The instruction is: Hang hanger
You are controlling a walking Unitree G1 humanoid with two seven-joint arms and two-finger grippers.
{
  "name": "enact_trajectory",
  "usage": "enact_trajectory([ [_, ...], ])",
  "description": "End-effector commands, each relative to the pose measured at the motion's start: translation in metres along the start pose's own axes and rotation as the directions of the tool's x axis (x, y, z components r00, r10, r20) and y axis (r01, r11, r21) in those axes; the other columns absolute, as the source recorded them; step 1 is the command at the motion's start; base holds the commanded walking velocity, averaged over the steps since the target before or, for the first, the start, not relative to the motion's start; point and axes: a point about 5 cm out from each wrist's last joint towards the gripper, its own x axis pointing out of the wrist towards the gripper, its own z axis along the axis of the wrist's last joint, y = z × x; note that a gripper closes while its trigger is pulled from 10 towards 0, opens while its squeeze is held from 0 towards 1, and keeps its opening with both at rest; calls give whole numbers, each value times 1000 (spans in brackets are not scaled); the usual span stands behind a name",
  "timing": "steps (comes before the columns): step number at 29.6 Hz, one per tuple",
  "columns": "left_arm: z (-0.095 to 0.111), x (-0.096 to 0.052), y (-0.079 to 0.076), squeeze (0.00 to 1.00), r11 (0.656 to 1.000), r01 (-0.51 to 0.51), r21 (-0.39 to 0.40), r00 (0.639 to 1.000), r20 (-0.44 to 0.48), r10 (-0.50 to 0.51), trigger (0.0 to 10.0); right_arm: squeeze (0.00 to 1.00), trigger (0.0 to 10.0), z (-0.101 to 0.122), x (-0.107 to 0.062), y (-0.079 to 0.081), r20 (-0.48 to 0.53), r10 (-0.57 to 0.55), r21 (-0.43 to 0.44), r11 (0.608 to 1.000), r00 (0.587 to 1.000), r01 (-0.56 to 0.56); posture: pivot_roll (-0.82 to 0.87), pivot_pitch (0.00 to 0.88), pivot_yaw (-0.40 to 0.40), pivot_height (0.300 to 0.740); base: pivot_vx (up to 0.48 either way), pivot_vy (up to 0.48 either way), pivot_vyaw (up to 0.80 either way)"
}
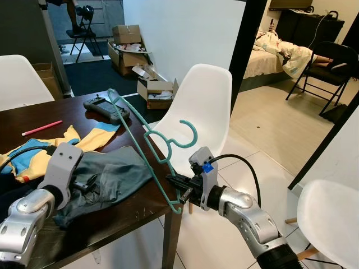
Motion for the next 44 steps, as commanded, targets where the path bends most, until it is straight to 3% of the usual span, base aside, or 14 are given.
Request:
enact_trajectory([
  [1, 26, -10, 25, 0, 987, -161, -17, 978, 132, 162, 10000, 0, 10000, 0, 0, -2, -5, -22, -15, 1000, 1000, 22, 117, 0, -48, 740, 0, 0, 794],
  [4, 44, -17, 26, 0, 976, -197, -89, 947, 239, 213, 10000, 0, 10000, -3, 1, -2, -18, -23, -16, 1000, 1000, 23, 117, 0, -48, 740, 0, 0, 794],
  [5, 60, -21, 14, 0, 979, -144, -142, 920, 346, 185, 10000, 0, 10000, -5, 3, -3, -28, -33, -13, 999, 999, 32, 130, 0, -53, 740, 0, 0, 794],
  [9, 70, -25, 4, 0, 983, -79, -168, 898, 417, 144, 10000, 0, 10000, -6, 4, -4, -37, -46, -14, 999, 998, 45, 134, 0, -55, 740, 0, 0, 791],
  [11, 82, -31, -4, 0, 981, 7, -196, 863, 497, 93, 10000, 0, 10000, -5, 5, -6, -40, -61, -28, 998, 997, 60, 133, 0, -57, 740, 0, 0, 0],
  [12, 102, -46, -16, 0, 959, 181, -219, 785, 620, -7, 10000, 0, 10000, -4, 7, -10, -38, -87, -16, 996, 995, 87, 145, 0, -64, 740, 0, 0, 0],
  [14, 111, -57, -19, 0, 957, 247, -153, 750, 655, -89, 10000, 0, 10000, -3, 6, -13, -39, -95, -16, 995, 995, 94, 152, 0, -69, 740, 0, 0, 0],
  [17, 112, -64, -11, 0, 970, 217, -110, 766, 636, -99, 10000, 0, 10000, -3, 6, -15, -47, -89, -44, 995, 995, 86, 163, 0, -73, 740, 0, 0, 0],
  [23, 74, -63, 14, 0, 996, -70, -46, 892, 444, 83, 10000, 0, 10000, -3, 2, -20, -42, -73, -51, 996, 996, 71, 186, 0, -86, 740, 0, 0, 667],
  [29, 61, -65, 8, 0, 989, -135, -56, 907, 394, 146, 10000, 0, 10000, -4, -7, -28, -34, -81, -45, 996, 996, 79, 188, 0, -90, 740, 0, 0, 800],
  [32, 60, -67, -8, 0, 993, -110, -52, 906, 405, 122, 10000, 0, 10000, -6, -24, -35, -4, -96, -16, 995, 995, 96, 186, 0, -91, 740, 0, 0, 798],
  [37, 65, -68, -13, 0, 996, -75, -46, 905, 416, 87, 10000, 0, 10000, -9, -35, -41, 2, -131, 0, 991, 991, 131, 182, 0, -90, 740, 0, 0, 451],
  [41, 65, -68, -14, 0, 997, -69, -32, 907, 413, 76, 10000, 0, 10000, -10, -38, -42, 3, -135, 2, 991, 991, 135, 182, 0, -90, 740, 0, 0, 0],
  [44, 49, -75, -1, 0, 980, -187, 63, 937, 312, 159, 10000, 0, 10000, -11, -38, -42, 14, -144, 6, 990, 990, 144, 180, 0, -86, 740, 0, 0, 0],
])
